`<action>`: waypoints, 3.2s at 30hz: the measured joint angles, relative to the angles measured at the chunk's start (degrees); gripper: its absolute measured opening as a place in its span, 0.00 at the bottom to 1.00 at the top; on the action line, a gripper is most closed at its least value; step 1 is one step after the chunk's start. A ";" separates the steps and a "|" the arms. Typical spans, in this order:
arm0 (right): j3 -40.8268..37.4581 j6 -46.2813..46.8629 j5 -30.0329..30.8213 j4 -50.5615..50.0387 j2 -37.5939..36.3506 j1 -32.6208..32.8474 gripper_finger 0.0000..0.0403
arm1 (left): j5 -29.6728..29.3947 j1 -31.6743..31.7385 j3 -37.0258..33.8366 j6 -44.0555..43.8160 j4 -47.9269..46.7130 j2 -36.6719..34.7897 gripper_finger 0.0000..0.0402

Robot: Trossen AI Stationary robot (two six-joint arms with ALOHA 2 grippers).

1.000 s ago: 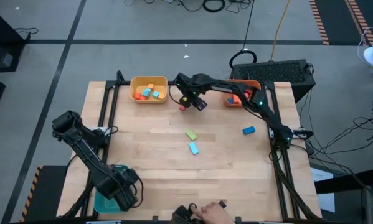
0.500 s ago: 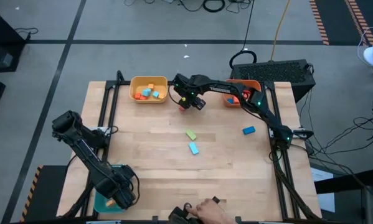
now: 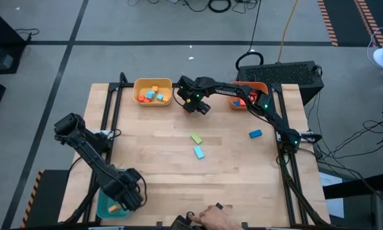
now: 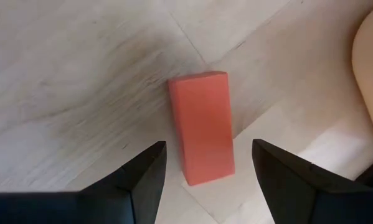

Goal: Sort blocks by size
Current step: Put the large orange block into the blue bin, then put the large green block into the blue bin

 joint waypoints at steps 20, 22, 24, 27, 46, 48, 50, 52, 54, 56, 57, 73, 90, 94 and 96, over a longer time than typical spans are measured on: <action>0.87 1.43 0.02 -1.68 1.60 -0.66 0.48 | 3.46 1.90 0.00 0.27 4.56 0.00 0.57; 0.87 1.53 0.08 -1.70 1.60 -0.66 0.48 | 3.56 2.42 0.00 1.09 4.59 0.00 0.57; 0.87 1.61 0.30 -1.72 1.60 -0.62 0.48 | 3.76 3.02 0.00 1.14 4.67 0.00 0.57; 0.90 3.27 0.85 -1.68 1.62 -0.55 0.48 | 4.24 3.72 0.02 1.14 5.05 0.00 0.57; 0.92 13.90 -6.18 -3.46 1.62 -3.96 0.42 | 5.48 7.78 0.09 7.28 5.57 0.00 0.57; 0.92 15.18 -5.95 -4.53 1.60 -4.42 0.40 | 5.48 8.02 0.09 7.34 5.55 0.00 0.57; 0.92 16.44 -5.67 -5.70 1.60 -4.80 0.37 | 5.48 8.05 0.11 7.47 5.57 0.00 0.57; 0.93 17.73 -6.31 -7.01 1.60 -5.25 0.32 | 5.48 8.05 0.11 7.69 5.56 0.00 0.57; 0.92 17.90 -7.12 -7.67 1.56 -5.74 0.27 | 5.48 8.05 0.11 8.53 5.56 0.00 0.57; 0.92 17.88 -7.55 -7.36 1.21 -6.28 0.24 | 5.44 8.05 0.11 9.05 5.51 0.00 0.57; 0.94 17.77 -7.64 -6.74 0.98 -6.48 0.23 | 5.29 8.05 0.11 9.07 5.49 0.00 0.57; 1.25 9.45 -17.68 -3.17 -0.48 -3.81 0.41 | 3.38 8.20 0.13 8.57 6.07 -0.04 0.57; 1.22 7.84 -11.10 -4.18 0.48 -6.17 0.21 | 5.34 12.29 0.13 11.74 6.03 -0.04 0.57; 1.22 7.92 -10.28 -7.16 0.48 -6.73 0.05 | 5.35 12.57 0.13 12.18 6.01 -0.04 0.57; 1.22 7.67 -10.44 -8.35 0.48 -7.14 0.02 | 5.34 12.57 0.13 13.26 6.01 -0.04 0.57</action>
